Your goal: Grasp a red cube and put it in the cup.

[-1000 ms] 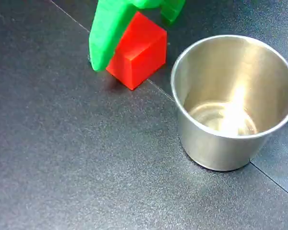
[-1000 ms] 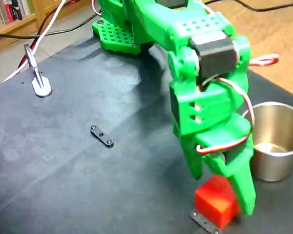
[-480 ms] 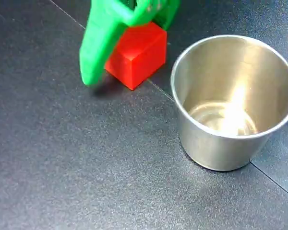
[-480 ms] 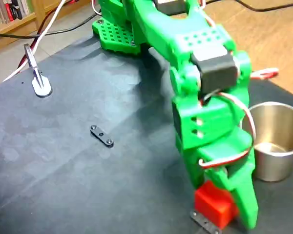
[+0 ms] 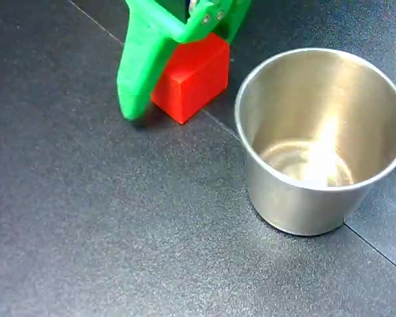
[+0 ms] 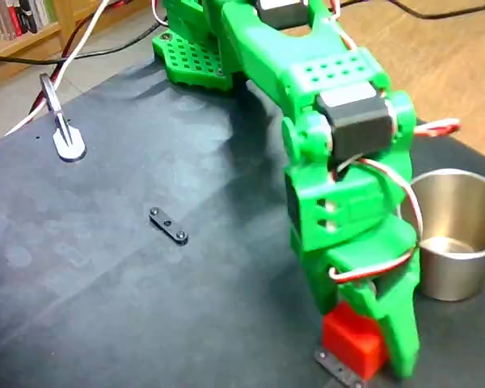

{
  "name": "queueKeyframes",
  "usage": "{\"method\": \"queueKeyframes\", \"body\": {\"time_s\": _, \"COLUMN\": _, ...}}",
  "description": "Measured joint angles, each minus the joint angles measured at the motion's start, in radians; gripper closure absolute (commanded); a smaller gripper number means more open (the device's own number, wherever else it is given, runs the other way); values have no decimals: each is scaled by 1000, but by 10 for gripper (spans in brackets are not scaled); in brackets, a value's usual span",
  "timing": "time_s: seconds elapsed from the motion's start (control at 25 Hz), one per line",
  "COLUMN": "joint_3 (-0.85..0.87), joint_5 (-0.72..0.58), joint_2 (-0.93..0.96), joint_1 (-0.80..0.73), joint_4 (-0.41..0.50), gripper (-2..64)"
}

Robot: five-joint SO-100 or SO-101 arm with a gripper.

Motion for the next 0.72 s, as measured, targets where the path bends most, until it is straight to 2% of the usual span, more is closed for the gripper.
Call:
{"method": "queueKeyframes", "body": {"time_s": 0.24, "joint_3": 0, "joint_5": -5, "joint_2": 0, "joint_1": 0, "joint_4": 0, "gripper": 602}}
{"method": "queueKeyframes", "body": {"time_s": 0.28, "joint_3": 0, "joint_5": -2, "joint_2": 0, "joint_1": 0, "joint_4": -3, "gripper": 619}}
{"method": "queueKeyframes", "body": {"time_s": 0.56, "joint_3": 0, "joint_5": 5, "joint_2": 8, "joint_1": 0, "joint_4": -5, "gripper": 619}}
{"method": "queueKeyframes", "body": {"time_s": 0.72, "joint_3": 0, "joint_5": 5, "joint_2": 137, "joint_1": 0, "joint_4": -5, "gripper": 619}}
